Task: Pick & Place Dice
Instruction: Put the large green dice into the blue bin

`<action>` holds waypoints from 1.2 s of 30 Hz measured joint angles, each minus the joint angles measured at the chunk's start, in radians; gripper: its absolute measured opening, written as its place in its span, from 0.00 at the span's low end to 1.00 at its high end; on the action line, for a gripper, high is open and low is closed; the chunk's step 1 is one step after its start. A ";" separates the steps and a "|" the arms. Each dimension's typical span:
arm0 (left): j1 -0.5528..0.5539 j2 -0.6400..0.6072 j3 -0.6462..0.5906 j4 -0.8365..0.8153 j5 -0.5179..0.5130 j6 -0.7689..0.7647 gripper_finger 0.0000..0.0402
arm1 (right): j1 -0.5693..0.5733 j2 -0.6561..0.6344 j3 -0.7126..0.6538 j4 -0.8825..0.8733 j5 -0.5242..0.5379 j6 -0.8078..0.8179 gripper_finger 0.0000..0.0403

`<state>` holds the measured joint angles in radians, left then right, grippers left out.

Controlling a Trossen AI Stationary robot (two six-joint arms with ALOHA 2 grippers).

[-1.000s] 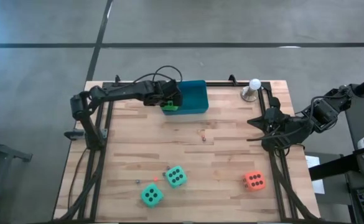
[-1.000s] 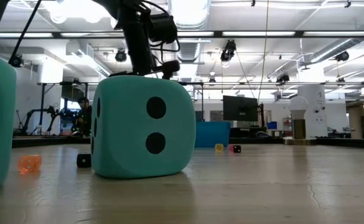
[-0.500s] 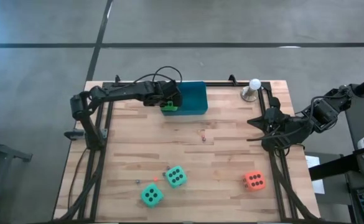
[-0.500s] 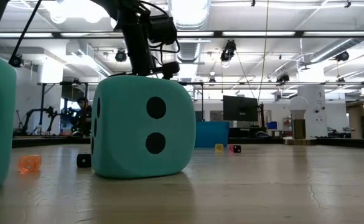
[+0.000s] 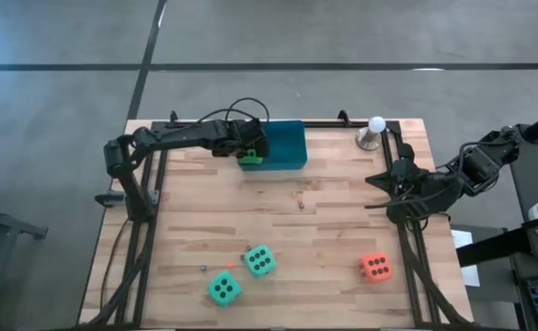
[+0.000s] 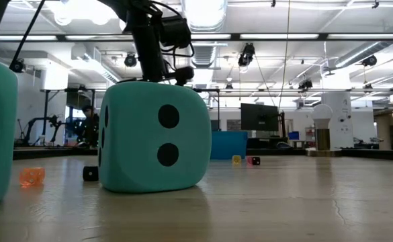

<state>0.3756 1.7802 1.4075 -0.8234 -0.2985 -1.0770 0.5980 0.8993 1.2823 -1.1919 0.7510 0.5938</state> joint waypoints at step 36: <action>-0.002 0.000 -0.002 0.031 0.004 0.003 0.98 | 0.000 0.000 0.000 0.000 0.008 -0.005 0.02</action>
<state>0.3740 1.7802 1.4059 -0.7921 -0.2947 -1.0744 0.5976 0.8997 1.2823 -1.1915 0.7589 0.5888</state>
